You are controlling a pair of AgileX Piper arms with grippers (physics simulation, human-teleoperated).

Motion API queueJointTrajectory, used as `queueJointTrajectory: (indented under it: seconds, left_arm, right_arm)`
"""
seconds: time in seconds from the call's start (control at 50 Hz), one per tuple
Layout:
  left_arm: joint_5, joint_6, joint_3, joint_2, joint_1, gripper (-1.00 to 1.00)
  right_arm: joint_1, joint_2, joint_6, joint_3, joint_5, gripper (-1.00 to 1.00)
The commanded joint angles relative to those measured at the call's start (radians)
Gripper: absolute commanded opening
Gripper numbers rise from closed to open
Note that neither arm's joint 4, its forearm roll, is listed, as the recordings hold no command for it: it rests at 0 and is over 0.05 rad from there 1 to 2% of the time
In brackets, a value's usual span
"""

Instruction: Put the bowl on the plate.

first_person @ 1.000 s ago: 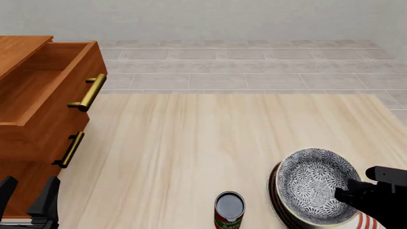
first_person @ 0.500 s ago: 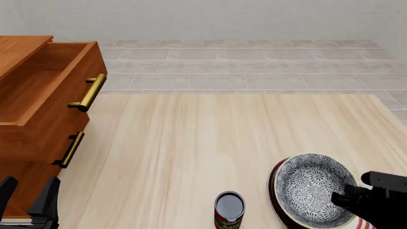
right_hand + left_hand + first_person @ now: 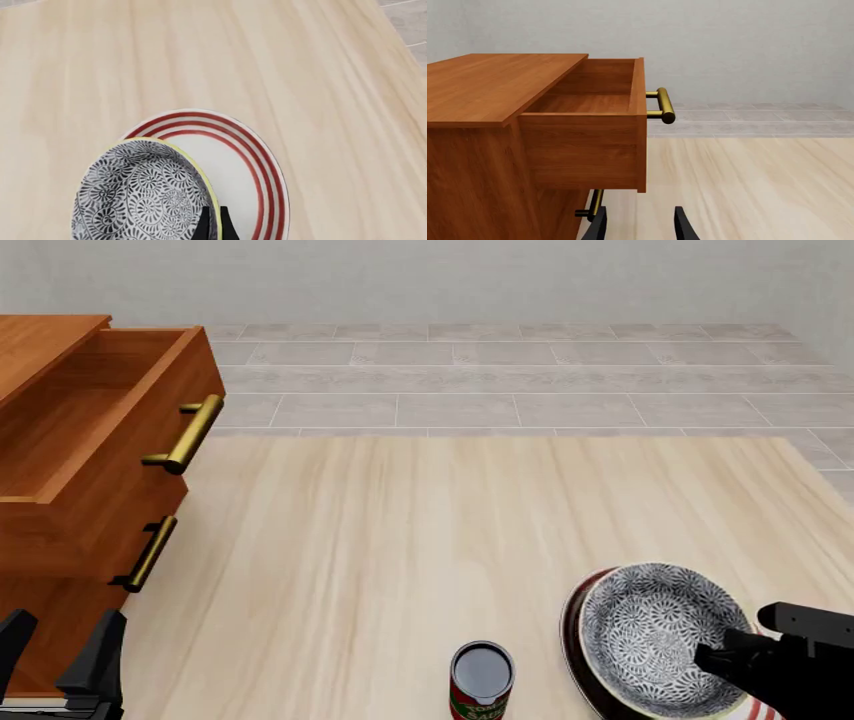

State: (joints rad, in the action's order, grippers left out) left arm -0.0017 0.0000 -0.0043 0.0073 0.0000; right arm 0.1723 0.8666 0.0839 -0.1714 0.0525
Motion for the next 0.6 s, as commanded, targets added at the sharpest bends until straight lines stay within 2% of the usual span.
queueJointTrajectory:
  seconds: [0.02,0.06,0.08,0.24,0.6]
  left_arm:
    - [0.000,0.000,0.000,0.000,0.000,1.00]
    - [0.000,0.000,0.000,0.000,0.000,1.00]
    - [0.000,0.000,0.000,0.000,0.000,1.00]
    - [0.000,0.000,0.000,0.000,0.000,1.00]
    - [0.000,0.000,0.000,0.000,0.000,1.00]
  right_arm:
    - [0.003,0.024,-0.007,0.024,-0.022,-1.00]
    - [0.005,0.027,-0.007,0.023,-0.024,-1.00]
    - [0.012,0.027,-0.015,0.021,-0.025,1.00]
    - [0.013,0.044,-0.013,0.018,-0.037,1.00]
    - [0.034,-0.031,-0.033,-0.016,0.045,1.00]
